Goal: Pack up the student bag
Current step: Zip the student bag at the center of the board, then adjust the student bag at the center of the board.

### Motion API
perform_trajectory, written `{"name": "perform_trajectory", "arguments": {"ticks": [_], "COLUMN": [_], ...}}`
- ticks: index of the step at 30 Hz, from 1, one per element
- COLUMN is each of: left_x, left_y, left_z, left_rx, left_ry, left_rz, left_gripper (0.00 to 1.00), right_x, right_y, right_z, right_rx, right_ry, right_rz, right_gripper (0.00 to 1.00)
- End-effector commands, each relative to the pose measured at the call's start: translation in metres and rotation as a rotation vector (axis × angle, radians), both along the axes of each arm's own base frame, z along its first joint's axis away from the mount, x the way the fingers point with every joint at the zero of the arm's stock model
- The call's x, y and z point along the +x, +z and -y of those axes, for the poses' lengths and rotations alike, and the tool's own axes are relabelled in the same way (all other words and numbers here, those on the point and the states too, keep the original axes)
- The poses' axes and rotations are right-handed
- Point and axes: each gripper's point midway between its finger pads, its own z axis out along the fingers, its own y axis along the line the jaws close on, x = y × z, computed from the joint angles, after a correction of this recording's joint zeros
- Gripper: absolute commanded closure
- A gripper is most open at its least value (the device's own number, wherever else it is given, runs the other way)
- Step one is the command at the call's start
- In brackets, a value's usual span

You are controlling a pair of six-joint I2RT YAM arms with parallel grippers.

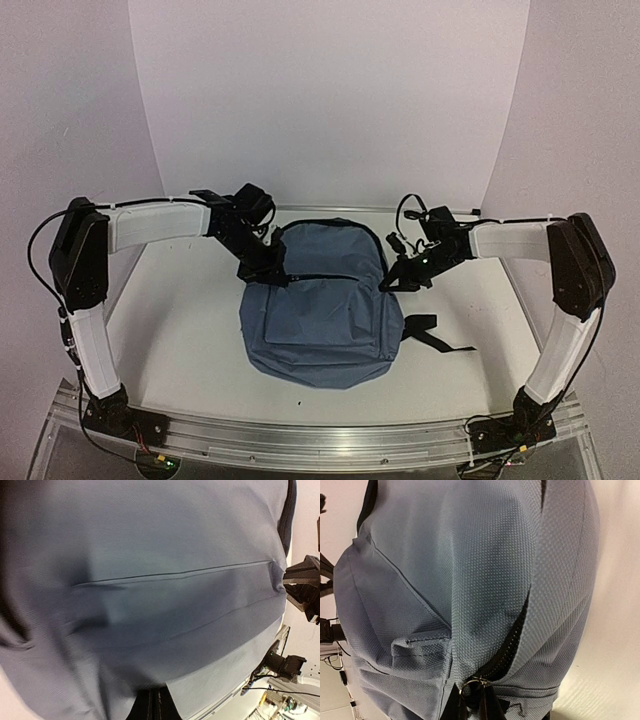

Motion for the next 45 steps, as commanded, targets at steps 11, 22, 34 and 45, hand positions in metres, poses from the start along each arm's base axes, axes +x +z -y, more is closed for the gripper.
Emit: {"name": "perform_trajectory", "arguments": {"ticks": [11, 22, 34, 45], "left_x": [0.014, -0.009, -0.104, -0.101], "left_y": [0.002, 0.027, -0.005, -0.054], "left_z": [-0.091, -0.074, -0.071, -0.044], "left_rx": [0.15, -0.068, -0.118, -0.152], "left_ry": [0.151, 0.158, 0.19, 0.197], "left_rz": [-0.001, -0.012, -0.157, -0.215], "left_gripper": [1.0, 0.42, 0.33, 0.4], "right_x": [0.006, 0.0, 0.119, 0.148], "right_y": [0.003, 0.063, 0.093, 0.051], "right_z": [0.034, 0.01, -0.015, -0.042], "right_rx": [-0.031, -0.014, -0.059, 0.032], "right_ry": [-0.021, 0.222, 0.189, 0.199], "right_rz": [0.007, 0.167, 0.389, 0.293], "right_gripper": [1.0, 0.22, 0.02, 0.06]}}
